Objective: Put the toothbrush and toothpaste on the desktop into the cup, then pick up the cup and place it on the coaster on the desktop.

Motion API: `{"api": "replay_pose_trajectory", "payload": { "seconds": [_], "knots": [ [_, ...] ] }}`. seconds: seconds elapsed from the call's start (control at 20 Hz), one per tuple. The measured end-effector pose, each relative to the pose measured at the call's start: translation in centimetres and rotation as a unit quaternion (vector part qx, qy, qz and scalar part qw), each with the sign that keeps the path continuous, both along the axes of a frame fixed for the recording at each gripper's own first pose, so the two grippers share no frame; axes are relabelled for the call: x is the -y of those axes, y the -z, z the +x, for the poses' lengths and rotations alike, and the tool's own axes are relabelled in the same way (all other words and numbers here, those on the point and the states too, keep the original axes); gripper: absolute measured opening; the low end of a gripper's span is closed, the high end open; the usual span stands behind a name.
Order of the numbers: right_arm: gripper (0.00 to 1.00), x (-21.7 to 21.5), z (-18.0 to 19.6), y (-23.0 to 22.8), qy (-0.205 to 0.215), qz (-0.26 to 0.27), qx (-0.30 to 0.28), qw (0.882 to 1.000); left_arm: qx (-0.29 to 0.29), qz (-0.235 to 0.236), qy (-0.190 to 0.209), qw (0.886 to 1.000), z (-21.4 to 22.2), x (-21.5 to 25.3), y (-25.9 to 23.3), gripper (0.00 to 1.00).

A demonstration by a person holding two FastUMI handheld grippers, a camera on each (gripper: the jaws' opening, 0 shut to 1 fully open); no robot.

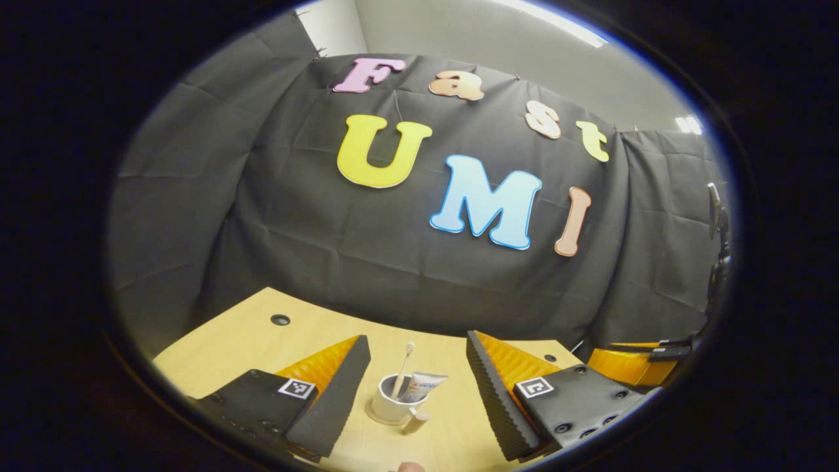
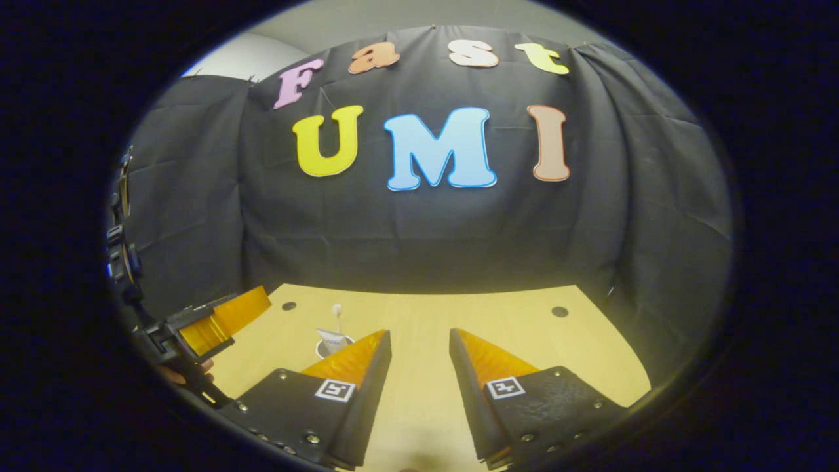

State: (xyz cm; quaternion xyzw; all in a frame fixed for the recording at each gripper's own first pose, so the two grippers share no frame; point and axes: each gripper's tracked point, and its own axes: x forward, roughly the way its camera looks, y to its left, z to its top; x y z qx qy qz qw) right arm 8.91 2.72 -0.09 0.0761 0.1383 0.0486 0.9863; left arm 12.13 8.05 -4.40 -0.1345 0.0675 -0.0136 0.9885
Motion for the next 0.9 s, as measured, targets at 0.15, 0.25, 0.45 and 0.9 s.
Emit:
{"api": "replay_pose_trajectory", "payload": {
  "seconds": [0.15, 0.25, 0.45, 0.9],
  "knots": [
    [0.59, -0.5, -0.6, 0.0, -0.006, -0.003, 0.02, 1.0, 0.0, 0.005, -0.013, 1.0, -1.0, 0.1, -0.1, 0.91],
    [0.58, -0.2, -1.2, -0.3, -0.006, -0.007, 0.033, 0.999, 0.001, 0.009, -0.02, 1.0, -1.8, 0.3, -0.3, 0.91],
    [0.58, 0.1, -2.0, -1.0, -0.012, 0.002, 0.047, 0.999, 0.01, 0.015, -0.028, 0.999, -3.2, 1.1, -1.3, 0.95],
    [0.58, -0.1, -2.8, -2.2, -0.031, 0.001, 0.073, 0.997, 0.031, 0.026, -0.022, 0.999, -5.7, 3.1, -3.1, 0.95]
  ]
}}
